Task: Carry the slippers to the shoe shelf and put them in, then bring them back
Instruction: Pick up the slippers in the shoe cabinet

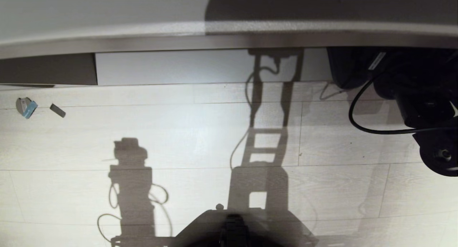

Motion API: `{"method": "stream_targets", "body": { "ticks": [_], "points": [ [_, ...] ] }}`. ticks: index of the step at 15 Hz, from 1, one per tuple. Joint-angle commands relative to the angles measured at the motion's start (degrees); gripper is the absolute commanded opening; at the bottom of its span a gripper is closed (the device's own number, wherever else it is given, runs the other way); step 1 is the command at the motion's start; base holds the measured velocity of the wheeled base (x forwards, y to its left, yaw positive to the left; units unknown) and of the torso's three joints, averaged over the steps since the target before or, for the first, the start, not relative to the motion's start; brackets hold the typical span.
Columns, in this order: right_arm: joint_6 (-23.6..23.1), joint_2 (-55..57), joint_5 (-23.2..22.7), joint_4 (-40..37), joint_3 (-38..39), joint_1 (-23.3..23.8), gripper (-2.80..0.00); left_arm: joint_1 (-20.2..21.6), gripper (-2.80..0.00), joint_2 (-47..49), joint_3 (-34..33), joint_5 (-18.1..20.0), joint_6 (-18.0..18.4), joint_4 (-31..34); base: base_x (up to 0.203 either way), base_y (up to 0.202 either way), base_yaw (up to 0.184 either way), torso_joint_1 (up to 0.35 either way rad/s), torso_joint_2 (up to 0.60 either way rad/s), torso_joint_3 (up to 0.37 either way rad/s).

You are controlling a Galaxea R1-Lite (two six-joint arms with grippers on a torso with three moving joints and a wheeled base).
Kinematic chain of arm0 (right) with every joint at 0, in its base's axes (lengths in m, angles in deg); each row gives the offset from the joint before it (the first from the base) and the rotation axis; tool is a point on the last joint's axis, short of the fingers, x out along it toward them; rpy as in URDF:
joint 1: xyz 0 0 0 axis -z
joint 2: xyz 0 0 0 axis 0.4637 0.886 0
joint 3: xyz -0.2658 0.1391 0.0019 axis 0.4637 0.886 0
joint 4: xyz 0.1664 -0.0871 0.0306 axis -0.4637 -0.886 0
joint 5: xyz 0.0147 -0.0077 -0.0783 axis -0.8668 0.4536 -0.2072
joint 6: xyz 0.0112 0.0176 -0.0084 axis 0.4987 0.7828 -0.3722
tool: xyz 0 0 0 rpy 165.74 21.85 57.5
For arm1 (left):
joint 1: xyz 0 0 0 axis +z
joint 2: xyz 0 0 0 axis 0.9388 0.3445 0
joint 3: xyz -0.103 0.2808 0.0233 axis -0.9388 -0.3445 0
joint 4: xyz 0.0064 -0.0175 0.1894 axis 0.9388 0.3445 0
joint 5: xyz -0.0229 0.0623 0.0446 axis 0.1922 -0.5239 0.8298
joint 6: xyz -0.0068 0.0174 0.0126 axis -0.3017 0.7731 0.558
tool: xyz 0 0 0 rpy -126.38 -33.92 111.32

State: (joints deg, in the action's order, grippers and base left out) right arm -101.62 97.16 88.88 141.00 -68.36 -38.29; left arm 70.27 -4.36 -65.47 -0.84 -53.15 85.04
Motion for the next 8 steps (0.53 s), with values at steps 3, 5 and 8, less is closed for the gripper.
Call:
{"method": "stream_targets", "body": {
  "ticks": [3,5,8],
  "points": [
    [2.88,3.77,-0.04,0.74,-4.32,0.03,0.00,0.02,-2.80,-0.01,0.00,0.04,0.06,-0.01,0.000,0.000,0.000,0.000,0.00,0.000],
    [5.56,6.03,0.02,2.60,-7.40,0.03,0.00,0.02,-2.80,-0.01,0.00,-0.04,-0.01,-0.05,0.000,0.000,0.000,0.000,0.00,0.000],
    [5.88,9.39,-0.25,9.01,-10.03,0.03,0.00,0.02,-2.80,-0.01,0.00,-0.04,0.02,-0.06,0.000,0.000,0.000,0.000,0.00,0.000]
  ]
}}
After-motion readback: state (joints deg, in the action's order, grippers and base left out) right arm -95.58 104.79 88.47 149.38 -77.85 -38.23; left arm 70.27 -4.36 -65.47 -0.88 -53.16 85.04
